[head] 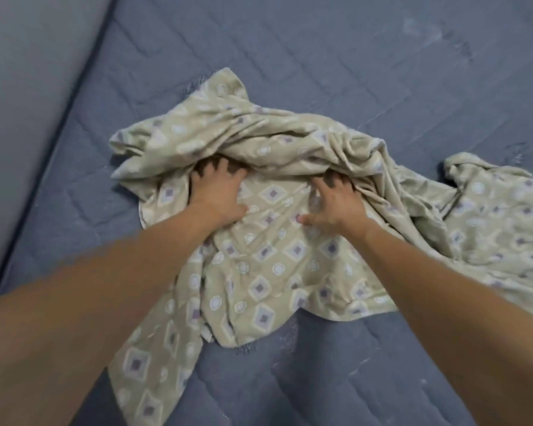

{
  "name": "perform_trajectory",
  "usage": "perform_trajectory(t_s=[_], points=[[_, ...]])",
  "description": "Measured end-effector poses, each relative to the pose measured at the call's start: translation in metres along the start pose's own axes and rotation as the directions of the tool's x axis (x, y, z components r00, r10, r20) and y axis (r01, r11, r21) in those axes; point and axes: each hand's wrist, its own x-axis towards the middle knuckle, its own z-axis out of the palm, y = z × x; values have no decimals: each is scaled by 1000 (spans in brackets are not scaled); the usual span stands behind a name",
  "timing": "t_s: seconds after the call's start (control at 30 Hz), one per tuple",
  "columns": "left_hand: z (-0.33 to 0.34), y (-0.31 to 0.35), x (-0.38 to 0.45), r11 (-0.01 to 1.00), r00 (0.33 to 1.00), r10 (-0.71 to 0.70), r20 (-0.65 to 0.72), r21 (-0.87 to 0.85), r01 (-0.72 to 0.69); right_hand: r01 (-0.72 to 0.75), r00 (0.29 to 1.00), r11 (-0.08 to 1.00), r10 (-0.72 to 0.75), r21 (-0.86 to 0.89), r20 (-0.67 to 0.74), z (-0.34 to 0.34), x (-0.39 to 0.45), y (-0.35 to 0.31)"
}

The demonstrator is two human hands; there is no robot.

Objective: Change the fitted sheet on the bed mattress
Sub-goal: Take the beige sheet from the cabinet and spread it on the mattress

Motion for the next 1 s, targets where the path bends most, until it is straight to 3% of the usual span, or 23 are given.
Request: perform_trajectory(t_s=[0.07,0.17,0.23,0.33,0.47,0.57,0.67,0.8,0.87,0.9,0.97,1.0], points=[[11,13,-23,1000,999,28,-29,2,-28,42,998,999,-42,7,-48,15,-20,-3],[39,33,-92,978,973,182,-143,-72,-194,190,971,969,-162,155,-175,44,-76,-1],[70,37,-138,955,952,283,-118,-58,-291,295,952,927,-265,232,-153,67,-118,11],[112,31,-172,944,937,324,-135,-16,-329,352,936,925,-344,143,-78,96,-160,40],[119,30,-166,945,894,326,-308,80,-317,330,911,942,-300,62,-284,104,-173,60],[100,31,-171,946,894,280,-350,-55,-319,119,964,983,-82,136,-252,89,-178,46],[100,25,-200,941,937,254,-239,-161,-297,148,981,982,-131,121,-140,100,-202,31],[137,17,-263,947,955,273,-117,-142,-289,198,970,965,-219,173,106,152,-275,13],[150,14,-292,959,963,255,82,-151,-241,211,930,969,-239,128,280,170,-312,8],[152,13,-302,970,941,232,245,-127,-206,203,907,971,-234,123,349,172,-326,8],[145,19,-310,988,877,152,456,-80,-130,169,892,965,-236,201,385,164,-340,11],[141,23,-309,993,871,115,478,-72,-92,161,902,955,-244,249,355,155,-339,12]])
